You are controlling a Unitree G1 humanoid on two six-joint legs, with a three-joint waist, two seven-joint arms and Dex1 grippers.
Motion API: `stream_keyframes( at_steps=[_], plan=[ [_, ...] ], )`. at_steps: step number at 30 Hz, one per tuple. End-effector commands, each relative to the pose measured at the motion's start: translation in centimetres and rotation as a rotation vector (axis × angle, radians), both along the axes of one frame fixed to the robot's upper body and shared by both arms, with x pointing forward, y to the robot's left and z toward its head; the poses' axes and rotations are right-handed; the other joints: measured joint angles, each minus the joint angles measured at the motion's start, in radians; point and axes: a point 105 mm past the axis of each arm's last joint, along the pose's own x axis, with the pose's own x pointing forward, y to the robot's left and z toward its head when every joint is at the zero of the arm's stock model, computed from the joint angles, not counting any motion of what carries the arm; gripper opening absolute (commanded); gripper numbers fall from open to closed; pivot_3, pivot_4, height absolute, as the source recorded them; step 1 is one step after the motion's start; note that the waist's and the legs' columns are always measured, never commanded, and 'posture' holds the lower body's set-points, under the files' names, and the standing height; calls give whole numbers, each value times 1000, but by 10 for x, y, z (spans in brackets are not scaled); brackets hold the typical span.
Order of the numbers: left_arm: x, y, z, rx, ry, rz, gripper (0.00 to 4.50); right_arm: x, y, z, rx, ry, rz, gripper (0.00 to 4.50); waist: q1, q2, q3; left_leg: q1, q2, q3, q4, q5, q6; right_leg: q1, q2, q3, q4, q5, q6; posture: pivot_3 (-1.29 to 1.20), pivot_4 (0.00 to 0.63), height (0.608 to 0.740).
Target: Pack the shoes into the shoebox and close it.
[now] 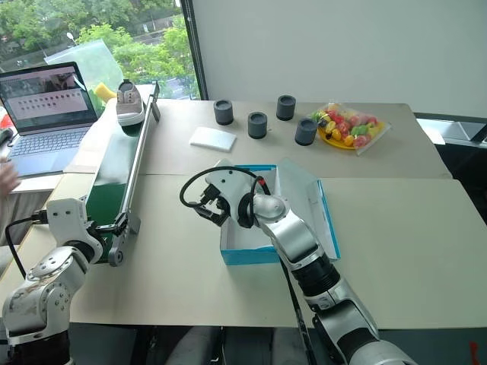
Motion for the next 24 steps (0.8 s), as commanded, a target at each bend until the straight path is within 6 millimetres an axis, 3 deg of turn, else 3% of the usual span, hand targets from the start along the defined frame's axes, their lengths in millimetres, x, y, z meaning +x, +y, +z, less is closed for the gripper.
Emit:
stream_keyframes(
  at_steps=[1, 9, 24],
  plan=[
    [2, 3, 6, 28, -16, 9, 4500, -2, -2, 12, 21, -45, -5, 4465, -1, 0, 0, 0, 0, 0, 0, 0, 0, 0, 0, 0, 0, 0, 0, 0, 150, 740],
    [2, 12, 13, 87, -22, 49, 4500, -1, -7, 12, 26, -30, -28, 4465, 0, 0, 0, 0, 0, 0, 0, 0, 0, 0, 0, 0, 0, 0, 0, 0, 150, 740],
    [-1, 23, 22, 127, -40, 112, 4500, -1, 2, 18, 59, -47, -1, 4465, -1, 0, 0, 0, 0, 1, 0, 0, 0, -1, 0, 0, 0, 0, 0, 0, 150, 740]
  ],
)
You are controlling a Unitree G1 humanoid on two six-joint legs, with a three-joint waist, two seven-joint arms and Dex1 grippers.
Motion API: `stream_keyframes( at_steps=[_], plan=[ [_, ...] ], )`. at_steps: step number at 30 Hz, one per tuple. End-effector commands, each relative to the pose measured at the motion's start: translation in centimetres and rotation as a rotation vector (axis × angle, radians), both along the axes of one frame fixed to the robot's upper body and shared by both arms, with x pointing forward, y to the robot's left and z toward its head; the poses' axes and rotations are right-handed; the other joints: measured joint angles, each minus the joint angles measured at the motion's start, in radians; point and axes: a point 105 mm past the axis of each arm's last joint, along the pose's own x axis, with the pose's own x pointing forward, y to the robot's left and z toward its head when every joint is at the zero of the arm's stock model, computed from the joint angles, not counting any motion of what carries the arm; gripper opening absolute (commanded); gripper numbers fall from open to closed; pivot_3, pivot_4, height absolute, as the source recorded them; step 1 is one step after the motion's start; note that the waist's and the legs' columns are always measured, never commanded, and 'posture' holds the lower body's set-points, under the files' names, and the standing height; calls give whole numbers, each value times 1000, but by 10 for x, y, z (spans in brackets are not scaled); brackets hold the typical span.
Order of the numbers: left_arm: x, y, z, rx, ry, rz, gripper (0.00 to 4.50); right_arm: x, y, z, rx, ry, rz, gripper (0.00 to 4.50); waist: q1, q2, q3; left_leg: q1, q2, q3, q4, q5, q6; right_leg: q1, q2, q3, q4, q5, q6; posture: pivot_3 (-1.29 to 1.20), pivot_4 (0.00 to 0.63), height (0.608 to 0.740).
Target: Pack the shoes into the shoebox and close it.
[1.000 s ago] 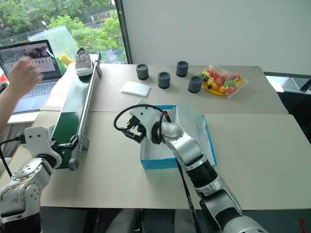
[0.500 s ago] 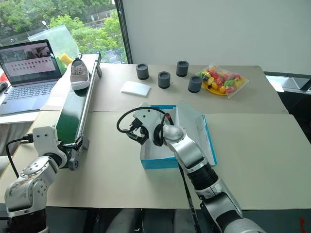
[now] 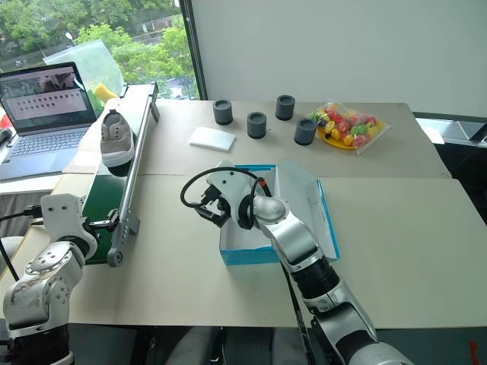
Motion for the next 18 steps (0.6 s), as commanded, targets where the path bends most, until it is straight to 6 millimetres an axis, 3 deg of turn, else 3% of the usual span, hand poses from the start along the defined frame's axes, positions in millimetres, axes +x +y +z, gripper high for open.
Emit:
stream_keyframes(
  at_steps=[1, 18],
  plan=[
    [-2, 5, 14, 36, -44, 22, 4500, -1, 2, 19, 43, -68, 18, 4465, 0, 0, 0, 0, 0, 0, 0, 0, 0, 0, 0, 0, 0, 0, 0, 0, 150, 740],
    [0, 8, 11, 29, -37, 26, 4500, -1, 3, 25, 82, -77, 5, 4465, 0, 0, 0, 0, 0, 0, 0, 0, 0, 0, 0, 0, 0, 0, 0, 0, 150, 740]
  ],
)
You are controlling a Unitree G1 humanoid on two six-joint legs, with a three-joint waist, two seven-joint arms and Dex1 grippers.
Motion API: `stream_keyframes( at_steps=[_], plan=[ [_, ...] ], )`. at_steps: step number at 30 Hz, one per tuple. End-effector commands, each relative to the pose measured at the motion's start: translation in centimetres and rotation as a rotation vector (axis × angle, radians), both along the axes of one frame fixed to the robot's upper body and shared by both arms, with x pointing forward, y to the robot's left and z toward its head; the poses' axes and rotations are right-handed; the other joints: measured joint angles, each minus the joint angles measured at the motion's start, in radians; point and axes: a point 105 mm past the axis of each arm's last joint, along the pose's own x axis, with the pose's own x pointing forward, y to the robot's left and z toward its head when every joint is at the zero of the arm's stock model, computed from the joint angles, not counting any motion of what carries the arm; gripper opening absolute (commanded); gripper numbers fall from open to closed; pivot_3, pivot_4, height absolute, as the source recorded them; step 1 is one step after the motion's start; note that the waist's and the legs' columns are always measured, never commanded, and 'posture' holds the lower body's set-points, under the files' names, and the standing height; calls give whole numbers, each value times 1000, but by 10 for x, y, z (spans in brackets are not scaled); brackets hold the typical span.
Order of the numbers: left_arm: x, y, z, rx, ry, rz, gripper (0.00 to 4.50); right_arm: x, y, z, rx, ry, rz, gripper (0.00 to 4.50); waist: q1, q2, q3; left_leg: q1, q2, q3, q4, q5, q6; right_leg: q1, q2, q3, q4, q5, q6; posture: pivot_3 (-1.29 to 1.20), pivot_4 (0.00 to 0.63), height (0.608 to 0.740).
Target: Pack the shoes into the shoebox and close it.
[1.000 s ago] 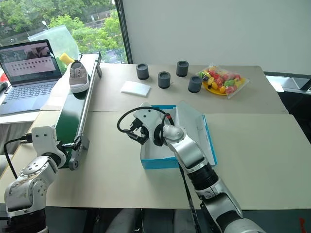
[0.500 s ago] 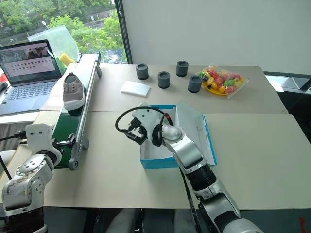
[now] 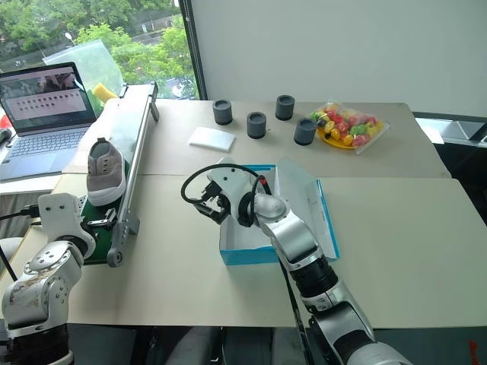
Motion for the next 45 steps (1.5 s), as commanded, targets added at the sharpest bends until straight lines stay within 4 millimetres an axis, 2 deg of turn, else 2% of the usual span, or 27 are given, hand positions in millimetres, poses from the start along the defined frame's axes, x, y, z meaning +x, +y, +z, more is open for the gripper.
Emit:
stream_keyframes(
  at_steps=[1, 8, 9, 12, 15, 18, 21, 23, 25, 27, 30, 34, 35, 38, 45],
  plan=[
    [1, 7, 8, 23, -30, 21, 4500, -3, 1, 20, 49, -65, 8, 4465, 0, 0, 0, 0, 0, 0, 0, 0, 0, 0, 0, 0, 0, 0, 0, 0, 150, 740],
    [6, -6, 1, -63, -44, -6, 4500, -2, 0, 22, 59, -67, 0, 4465, 1, 0, 0, 0, 0, 0, 0, 0, 0, 0, 0, 0, 0, 0, 0, 0, 150, 740],
    [6, -7, 2, -72, -53, -6, 4010, -2, 0, 22, 60, -68, -1, 4500, 1, 0, 0, 0, 0, 0, 0, 0, 0, 0, 0, 0, 0, 0, 0, 0, 150, 740],
    [7, -9, 2, -70, -52, -9, 3353, -2, -1, 23, 62, -68, -5, 4500, 3, 0, 0, 0, 0, 0, 0, 0, 0, 0, 0, 0, 1, 0, 0, 0, 150, 740],
    [8, -9, 2, -67, -47, -9, 3051, -1, -1, 22, 60, -68, -10, 4500, 6, 0, 0, 1, 0, 0, 0, 0, 0, 1, 0, 0, 1, 0, 0, 0, 150, 740],
    [9, -9, 4, -61, -51, -4, 3051, -1, -2, 22, 59, -68, -15, 4500, 7, 0, 0, 2, 0, 0, 0, 0, 0, 2, 0, 0, 1, 0, 0, 0, 150, 740],
    [12, -7, 20, -6, -131, 26, 3051, 1, -4, 22, 56, -66, -27, 4500, 7, 0, 0, 2, 0, 0, 0, 0, 0, 1, 0, 0, 2, 0, 0, 0, 150, 740],
    [12, -8, 50, 119, -260, 68, 3051, 3, -4, 24, 98, -30, -40, 4500, 6, -2, -1, 1, 0, 0, 0, 0, -1, 1, 0, 0, 1, 0, 0, 0, 150, 740],
    [12, -21, 71, 244, -347, 50, 3051, 8, -6, 30, 200, 62, -67, 4500, 7, -3, -1, -2, 0, 0, 0, 0, -1, -2, 0, 0, 1, 0, -1, 0, 150, 740],
    [14, -41, 76, 302, -389, 0, 3051, 17, -9, 34, 331, 208, -112, 4500, 7, -3, -1, -4, 0, 0, 0, 1, -1, -3, 0, 0, 1, 0, -1, 0, 150, 740],
    [18, -80, 75, 252, -434, -130, 3051, 30, -11, 33, 568, 537, -166, 4500, 10, -3, -2, -4, 0, 0, 0, 1, -1, -3, -1, 1, 1, 1, -1, 0, 150, 740],
    [16, -126, 72, 203, -461, -316, 3051, 27, -4, 45, 772, 795, -56, 4500, 17, -4, -2, -5, 0, -1, 0, 1, -1, -2, -1, -1, -1, 1, 0, 0, 150, 740],
    [12, -143, 72, 178, -472, -393, 3051, 26, -3, 48, 803, 839, -28, 4500, 12, -4, -2, -6, 0, 0, 0, 1, -1, -4, -1, 0, 0, 1, 0, 0, 150, 740],
    [5, -172, 74, 121, -486, -536, 3051, 24, -1, 55, 830, 891, 23, 4500, -8, -3, -2, -7, 0, 3, 0, 1, 0, -6, 0, 2, 1, 1, -1, 0, 150, 740],
    [-1, -196, 75, 28, -453, -725, 3051, 17, 4, 67, 850, 900, 73, 4500, -25, -3, -2, -2, 2, 11, 0, 0, 1, -5, 2, 8, 6, 1, 0, 0, 150, 740]
  ],
)
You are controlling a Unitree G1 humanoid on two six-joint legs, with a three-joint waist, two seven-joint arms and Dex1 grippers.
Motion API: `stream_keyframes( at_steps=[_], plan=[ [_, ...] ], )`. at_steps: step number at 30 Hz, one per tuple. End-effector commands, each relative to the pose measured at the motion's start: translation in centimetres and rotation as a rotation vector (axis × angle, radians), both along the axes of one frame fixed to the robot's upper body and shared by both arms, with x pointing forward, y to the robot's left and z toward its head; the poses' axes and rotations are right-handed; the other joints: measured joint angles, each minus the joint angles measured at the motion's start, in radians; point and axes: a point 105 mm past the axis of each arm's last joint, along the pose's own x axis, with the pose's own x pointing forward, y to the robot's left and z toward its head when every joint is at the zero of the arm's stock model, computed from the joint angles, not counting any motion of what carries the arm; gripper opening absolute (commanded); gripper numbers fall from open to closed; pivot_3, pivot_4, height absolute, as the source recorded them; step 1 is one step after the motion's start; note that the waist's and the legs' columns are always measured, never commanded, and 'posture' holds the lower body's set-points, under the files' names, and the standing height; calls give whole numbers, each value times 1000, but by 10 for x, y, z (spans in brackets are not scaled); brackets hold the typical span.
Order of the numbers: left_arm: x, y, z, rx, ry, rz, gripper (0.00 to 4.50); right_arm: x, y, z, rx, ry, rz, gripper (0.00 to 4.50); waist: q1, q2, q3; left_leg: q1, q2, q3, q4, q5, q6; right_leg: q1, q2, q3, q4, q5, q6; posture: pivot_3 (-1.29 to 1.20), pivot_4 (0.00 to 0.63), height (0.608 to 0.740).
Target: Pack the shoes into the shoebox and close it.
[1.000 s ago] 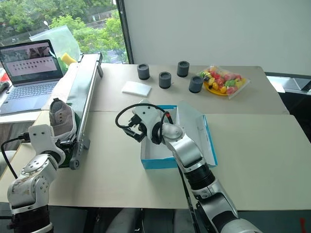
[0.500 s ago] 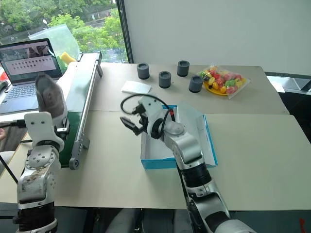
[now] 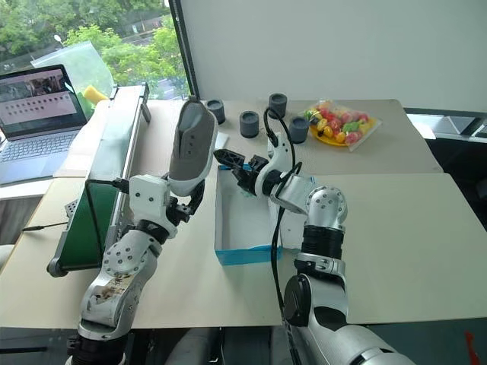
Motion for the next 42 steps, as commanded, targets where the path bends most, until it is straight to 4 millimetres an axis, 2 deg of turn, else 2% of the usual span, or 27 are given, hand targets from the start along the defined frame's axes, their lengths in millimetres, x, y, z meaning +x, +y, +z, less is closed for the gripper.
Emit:
stream_keyframes(
  at_steps=[1, 10, 18, 26, 31, 38, 40, 42],
  plan=[
    [-9, -16, 15, -41, -13, -143, 3051, -21, 50, 42, 147, -75, 147, 4500, 2, 0, 0, 0, 0, 1, 1, 0, 0, 1, 0, 0, 0, 0, 0, 0, 150, 740],
    [-2, -7, 12, -75, 28, -123, 3051, -24, 45, 55, 224, -83, 142, 4500, 2, 0, 0, 0, 1, 2, 2, 0, 1, 1, 1, 1, 0, 0, 0, 0, 150, 740],
    [-1, -6, 10, -88, 46, -123, 3051, -26, 44, 56, 229, -87, 147, 4500, 2, 0, 0, 1, 3, 2, 2, 0, 1, 1, 3, 2, 0, 0, 0, 0, 150, 740],
    [-5, -15, 14, -57, 26, -165, 3051, -30, 47, 56, 209, -104, 164, 4500, 3, 0, 0, 1, 4, 3, 2, -1, 1, 1, 4, 4, 0, 0, 0, 0, 150, 740],
    [-4, -13, 13, -59, 30, -149, 3043, -28, 45, 56, 213, -108, 145, 3206, 2, 0, 0, 1, 5, 3, 2, -1, 1, 1, 5, 5, 0, 0, 0, 0, 150, 740],
    [-3, -7, 9, -47, 38, -125, 3043, -28, 46, 53, 198, -108, 141, 807, 2, 0, 0, 1, 7, 4, 2, -1, 2, 1, 6, 6, 0, 0, 0, 0, 150, 740],
    [-2, -6, 8, -46, 44, -117, 3043, -29, 47, 53, 195, -109, 146, 464, 3, 0, 0, 1, 7, 5, 2, -1, 2, 0, 6, 6, 0, 0, 0, 0, 150, 740],
    [-2, -5, 7, -45, 52, -110, 3043, -29, 47, 53, 200, -107, 150, 442, 3, 0, 0, 1, 7, 5, 2, -1, 2, 1, 6, 6, 0, 0, 0, 0, 150, 740]
  ],
)
